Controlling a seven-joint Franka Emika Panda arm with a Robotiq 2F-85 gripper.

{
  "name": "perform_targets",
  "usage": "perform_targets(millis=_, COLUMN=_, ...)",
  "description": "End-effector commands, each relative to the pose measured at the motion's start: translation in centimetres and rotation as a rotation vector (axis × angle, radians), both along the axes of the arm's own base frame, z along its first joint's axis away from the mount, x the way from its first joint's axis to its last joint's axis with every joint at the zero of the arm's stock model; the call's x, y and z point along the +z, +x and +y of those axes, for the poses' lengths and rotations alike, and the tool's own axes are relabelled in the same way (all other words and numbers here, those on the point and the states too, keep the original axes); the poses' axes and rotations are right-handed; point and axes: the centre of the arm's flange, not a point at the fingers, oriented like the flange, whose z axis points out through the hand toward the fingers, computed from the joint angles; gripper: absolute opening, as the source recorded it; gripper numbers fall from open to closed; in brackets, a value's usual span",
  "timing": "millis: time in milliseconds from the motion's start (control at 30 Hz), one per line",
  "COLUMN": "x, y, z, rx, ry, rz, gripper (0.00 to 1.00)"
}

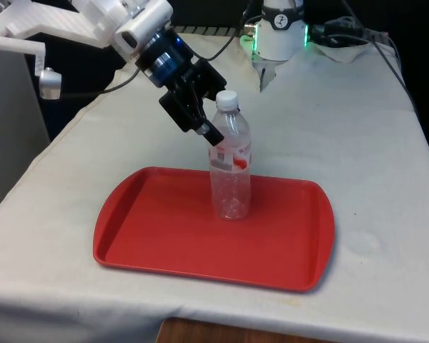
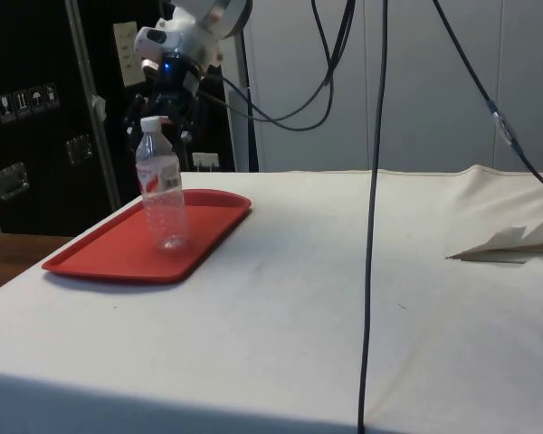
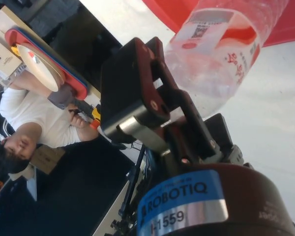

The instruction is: Place the bottle upright on the tray.

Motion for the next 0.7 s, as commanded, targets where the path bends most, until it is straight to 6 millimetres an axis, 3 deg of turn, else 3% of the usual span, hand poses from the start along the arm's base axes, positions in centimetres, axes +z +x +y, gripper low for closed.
perform_targets(millis=0, x=0.3, y=0.0, z=0.0, rx=-0.001, ry=-0.004, rz=0.006, gripper=1.00)
perform_targets(millis=667, x=3.7, y=-0.3, z=0.0, rx=0.000, ry=0.016, rz=0.018, gripper=1.00)
